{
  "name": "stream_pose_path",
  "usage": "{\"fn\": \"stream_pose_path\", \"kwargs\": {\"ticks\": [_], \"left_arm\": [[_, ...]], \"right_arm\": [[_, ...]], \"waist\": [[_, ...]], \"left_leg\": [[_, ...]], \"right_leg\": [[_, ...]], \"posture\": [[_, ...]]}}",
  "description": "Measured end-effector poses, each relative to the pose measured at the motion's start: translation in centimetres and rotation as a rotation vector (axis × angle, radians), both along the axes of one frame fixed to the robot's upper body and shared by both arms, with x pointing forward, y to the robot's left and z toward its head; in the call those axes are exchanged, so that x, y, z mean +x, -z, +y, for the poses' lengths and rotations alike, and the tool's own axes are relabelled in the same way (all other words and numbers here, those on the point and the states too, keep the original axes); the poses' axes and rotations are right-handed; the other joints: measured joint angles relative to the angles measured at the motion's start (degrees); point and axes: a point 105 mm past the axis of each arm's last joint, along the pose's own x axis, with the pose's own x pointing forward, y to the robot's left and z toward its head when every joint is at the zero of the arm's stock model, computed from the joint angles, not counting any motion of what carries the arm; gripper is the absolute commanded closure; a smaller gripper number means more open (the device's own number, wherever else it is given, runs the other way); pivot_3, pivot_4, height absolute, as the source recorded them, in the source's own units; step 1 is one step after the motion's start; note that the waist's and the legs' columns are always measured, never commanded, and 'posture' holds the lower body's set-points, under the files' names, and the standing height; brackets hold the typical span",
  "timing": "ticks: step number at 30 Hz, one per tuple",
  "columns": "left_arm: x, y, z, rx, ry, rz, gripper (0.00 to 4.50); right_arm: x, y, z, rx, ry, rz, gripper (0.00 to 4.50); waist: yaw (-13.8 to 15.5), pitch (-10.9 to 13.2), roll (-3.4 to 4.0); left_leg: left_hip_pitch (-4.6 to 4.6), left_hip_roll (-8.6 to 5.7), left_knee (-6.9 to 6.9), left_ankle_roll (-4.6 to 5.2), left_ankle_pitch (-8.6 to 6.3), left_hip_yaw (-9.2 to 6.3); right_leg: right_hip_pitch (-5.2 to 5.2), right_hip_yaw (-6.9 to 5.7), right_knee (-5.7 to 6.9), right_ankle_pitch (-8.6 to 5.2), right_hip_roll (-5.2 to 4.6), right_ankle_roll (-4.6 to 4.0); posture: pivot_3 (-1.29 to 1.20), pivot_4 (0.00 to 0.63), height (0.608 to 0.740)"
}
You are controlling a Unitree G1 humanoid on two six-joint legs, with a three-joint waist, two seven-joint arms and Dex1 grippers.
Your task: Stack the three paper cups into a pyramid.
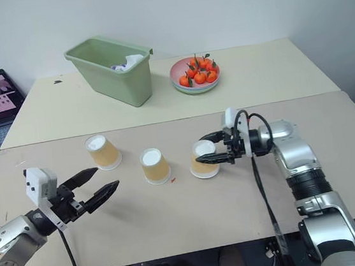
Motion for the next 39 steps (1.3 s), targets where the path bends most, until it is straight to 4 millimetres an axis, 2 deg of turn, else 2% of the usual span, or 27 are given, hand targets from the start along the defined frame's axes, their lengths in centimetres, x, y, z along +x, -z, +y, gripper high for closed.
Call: {"fn": "stream_pose_path", "kwargs": {"ticks": [4,7,15,27,29,30,31,32,39], "left_arm": [[0.1,-0.1,0.0,-0.002,-0.010,-0.006,0.00],[0.1,-0.2,-0.1,-0.003,-0.011,-0.013,0.00],[0.1,-0.7,-0.4,0.001,-0.019,-0.033,0.00],[0.4,-1.6,-0.8,-0.011,-0.007,-0.067,0.00],[0.5,-1.5,-0.9,-0.012,-0.004,-0.064,0.00],[0.5,-1.5,-0.9,-0.014,-0.005,-0.064,0.00],[0.5,-1.6,-0.9,-0.014,-0.005,-0.066,0.00],[0.6,-1.6,-1.0,-0.015,-0.004,-0.068,0.00],[0.7,-1.8,-1.1,-0.020,0.000,-0.075,0.00]], "right_arm": [[-0.1,0.4,1.8,0.006,-0.044,0.012,1.74],[0.1,-0.2,2.9,0.016,-0.071,-0.002,1.74],[1.3,0.2,3.1,0.015,-0.055,0.005,1.74],[0.7,0.7,4.9,0.026,-0.118,0.015,1.74],[0.7,0.8,5.0,0.021,-0.117,0.015,0.86],[0.8,0.9,5.1,0.024,-0.108,0.013,0.72],[0.9,0.8,5.2,0.027,-0.096,0.009,0.28],[1.0,0.9,5.2,0.023,-0.085,0.006,0.04],[1.1,1.1,4.5,0.001,-0.066,0.019,0.04]], "waist": [[0.00,0.00,0.00],[-0.03,0.00,-0.01],[-0.12,0.00,-0.01],[-0.11,0.00,-0.01],[-0.11,0.00,-0.01],[-0.12,0.00,-0.01],[-0.13,0.00,-0.01],[-0.11,0.00,-0.01],[-0.03,0.00,-0.01]], "left_leg": [[0.17,0.26,0.00,-0.04,0.02,0.15],[0.18,0.43,-0.01,-0.13,0.00,0.20],[0.16,0.47,-0.04,-0.19,-0.04,0.32],[0.18,0.48,-0.04,-0.20,-0.05,0.35],[0.18,0.48,-0.04,-0.20,-0.05,0.35],[0.18,0.48,-0.04,-0.20,-0.05,0.36],[0.18,0.49,-0.04,-0.20,-0.05,0.36],[0.18,0.48,-0.04,-0.20,-0.05,0.36],[0.16,0.48,-0.05,-0.20,-0.05,0.36]], "right_leg": [[0.06,0.08,0.01,0.08,0.26,-0.13],[-0.04,0.12,0.02,0.17,0.45,-0.28],[-0.15,0.25,0.00,0.17,0.50,-0.30],[-0.17,0.31,0.01,0.17,0.53,-0.30],[-0.17,0.31,0.01,0.17,0.53,-0.30],[-0.17,0.31,0.01,0.17,0.53,-0.30],[-0.17,0.31,0.01,0.17,0.54,-0.30],[-0.18,0.31,0.02,0.18,0.54,-0.30],[-0.18,0.32,0.00,0.17,0.54,-0.30]], "posture": [[0.00,0.150,0.727],[0.00,0.150,0.727],[0.00,0.150,0.727],[0.00,0.150,0.727],[0.00,0.150,0.727],[0.00,0.150,0.727],[0.00,0.150,0.727],[0.00,0.150,0.727],[0.00,0.150,0.727]]}}
